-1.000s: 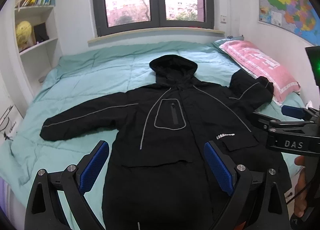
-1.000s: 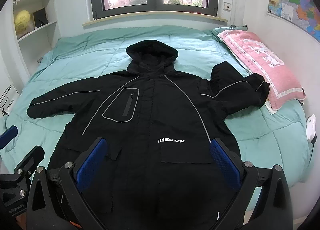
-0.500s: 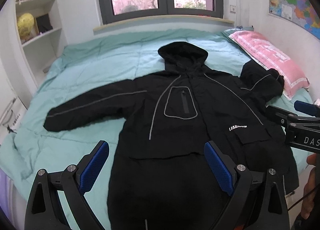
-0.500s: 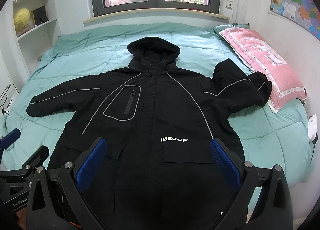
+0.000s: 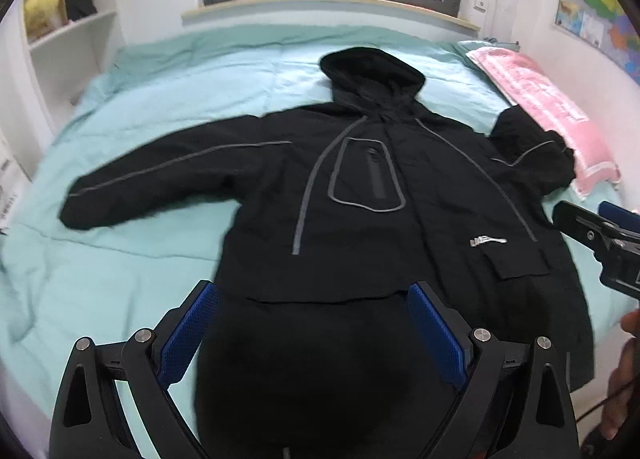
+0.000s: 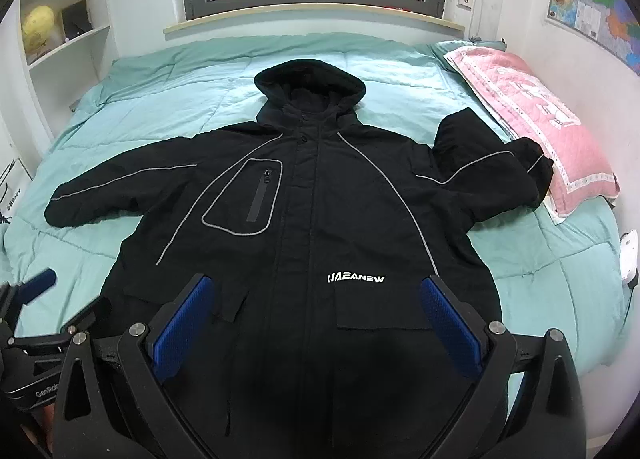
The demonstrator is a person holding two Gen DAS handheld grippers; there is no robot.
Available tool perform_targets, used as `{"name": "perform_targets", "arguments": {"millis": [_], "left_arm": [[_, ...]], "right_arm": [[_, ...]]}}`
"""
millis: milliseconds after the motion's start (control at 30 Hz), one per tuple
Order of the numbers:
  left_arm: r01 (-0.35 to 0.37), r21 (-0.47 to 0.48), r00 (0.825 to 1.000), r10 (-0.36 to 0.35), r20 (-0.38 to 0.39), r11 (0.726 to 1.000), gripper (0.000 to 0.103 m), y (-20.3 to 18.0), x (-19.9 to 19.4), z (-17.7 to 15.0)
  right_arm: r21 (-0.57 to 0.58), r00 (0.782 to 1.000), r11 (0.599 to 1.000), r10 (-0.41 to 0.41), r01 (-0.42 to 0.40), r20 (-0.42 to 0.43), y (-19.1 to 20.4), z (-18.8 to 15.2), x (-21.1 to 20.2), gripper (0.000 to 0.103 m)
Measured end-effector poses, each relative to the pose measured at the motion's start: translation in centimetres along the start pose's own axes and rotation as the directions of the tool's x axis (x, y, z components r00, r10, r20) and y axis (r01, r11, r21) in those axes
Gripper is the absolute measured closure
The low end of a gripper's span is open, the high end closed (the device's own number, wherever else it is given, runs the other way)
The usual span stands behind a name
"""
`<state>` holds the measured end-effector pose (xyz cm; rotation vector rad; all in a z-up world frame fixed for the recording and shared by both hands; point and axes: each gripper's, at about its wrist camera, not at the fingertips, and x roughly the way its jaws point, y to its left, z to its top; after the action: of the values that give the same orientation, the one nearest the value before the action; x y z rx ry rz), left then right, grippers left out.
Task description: Fold large clothes
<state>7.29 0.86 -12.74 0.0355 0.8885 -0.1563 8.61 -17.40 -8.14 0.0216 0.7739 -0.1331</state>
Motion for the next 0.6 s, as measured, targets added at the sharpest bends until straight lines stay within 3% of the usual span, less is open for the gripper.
{"name": "perform_targets", "arguments": {"millis": [200, 367, 433, 500, 533, 600], "left_arm": [[0.076, -0.018, 0.997, -0.077, -0.007, 0.997, 0.007, -2.4, 1.8, 1.8], [0.149, 0.068, 0.988, -0.151, 0.024, 0.987, 0.007, -8.7, 3.2, 6.2], [0.191, 0.084, 0.979, -0.196, 0.052, 0.978, 0.007, -11.5, 4.3, 8.1], [0.255, 0.089, 0.959, -0.263, 0.101, 0.963, 0.007, -14.1, 5.6, 9.9], [0.283, 0.100, 0.950, -0.293, 0.105, 0.954, 0.007, -15.5, 6.7, 10.9], [0.301, 0.134, 0.948, -0.311, 0.067, 0.944, 0.007, -18.7, 9.4, 12.5]], "right_arm": [[0.071, 0.997, 0.996, -0.055, 0.052, 0.045, -5.0, 0.7, 0.3, 0.000], [0.167, 0.986, 0.982, -0.112, 0.090, 0.127, -13.9, 2.2, -0.1, 0.000], [0.228, 0.980, 0.969, -0.130, 0.094, 0.147, -17.9, 2.7, 0.2, 0.000], [0.291, 0.975, 0.954, -0.130, 0.074, 0.180, -22.6, 3.3, 0.6, 0.000], [0.315, 0.981, 0.947, -0.123, 0.071, 0.151, -23.9, 3.2, 1.7, 0.000], [0.344, 0.977, 0.933, -0.164, 0.108, 0.139, -28.2, 3.4, 3.4, 0.000]]}}
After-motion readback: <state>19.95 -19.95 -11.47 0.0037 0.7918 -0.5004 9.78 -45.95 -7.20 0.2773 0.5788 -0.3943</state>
